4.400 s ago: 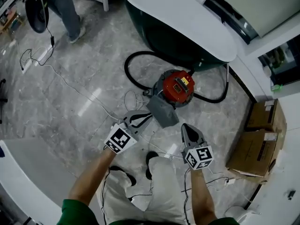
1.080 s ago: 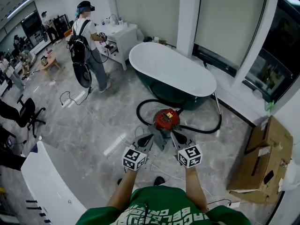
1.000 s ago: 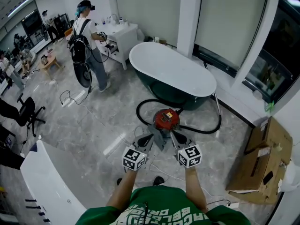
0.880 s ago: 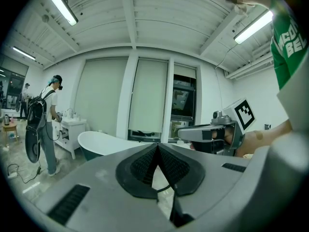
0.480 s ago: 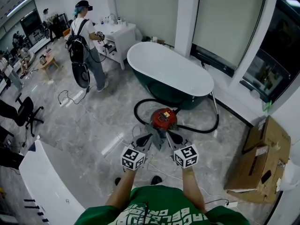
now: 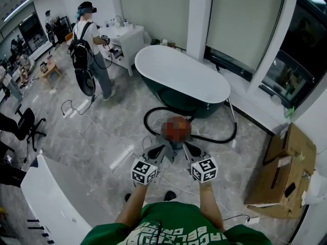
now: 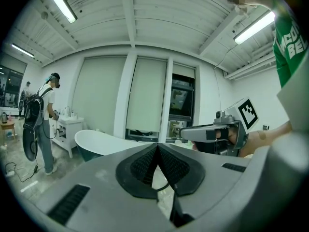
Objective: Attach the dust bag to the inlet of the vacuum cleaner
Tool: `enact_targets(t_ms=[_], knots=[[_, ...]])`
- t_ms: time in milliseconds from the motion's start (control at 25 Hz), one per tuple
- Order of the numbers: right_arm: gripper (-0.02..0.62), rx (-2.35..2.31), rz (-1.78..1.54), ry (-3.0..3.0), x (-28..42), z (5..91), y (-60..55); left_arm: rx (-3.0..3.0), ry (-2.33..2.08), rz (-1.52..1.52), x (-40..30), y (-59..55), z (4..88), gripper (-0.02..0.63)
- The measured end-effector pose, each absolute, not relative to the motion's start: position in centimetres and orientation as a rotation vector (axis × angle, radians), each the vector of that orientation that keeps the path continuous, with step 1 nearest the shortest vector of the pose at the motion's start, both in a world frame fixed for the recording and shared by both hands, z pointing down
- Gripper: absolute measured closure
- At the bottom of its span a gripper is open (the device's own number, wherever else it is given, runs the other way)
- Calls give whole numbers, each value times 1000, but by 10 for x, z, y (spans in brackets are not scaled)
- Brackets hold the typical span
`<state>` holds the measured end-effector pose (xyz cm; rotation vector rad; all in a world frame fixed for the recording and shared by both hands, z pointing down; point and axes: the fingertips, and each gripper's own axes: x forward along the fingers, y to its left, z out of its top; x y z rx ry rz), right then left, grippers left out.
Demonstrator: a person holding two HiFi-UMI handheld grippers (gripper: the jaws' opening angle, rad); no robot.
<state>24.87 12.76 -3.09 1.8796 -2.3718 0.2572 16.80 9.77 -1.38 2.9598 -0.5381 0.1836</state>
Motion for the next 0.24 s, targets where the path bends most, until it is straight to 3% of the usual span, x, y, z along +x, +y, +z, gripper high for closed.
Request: enact_targets(t_ms=[240], knots=[[586,1869,276,-2371,249,-27,124,2948,-568,189,165,88,-14,603]])
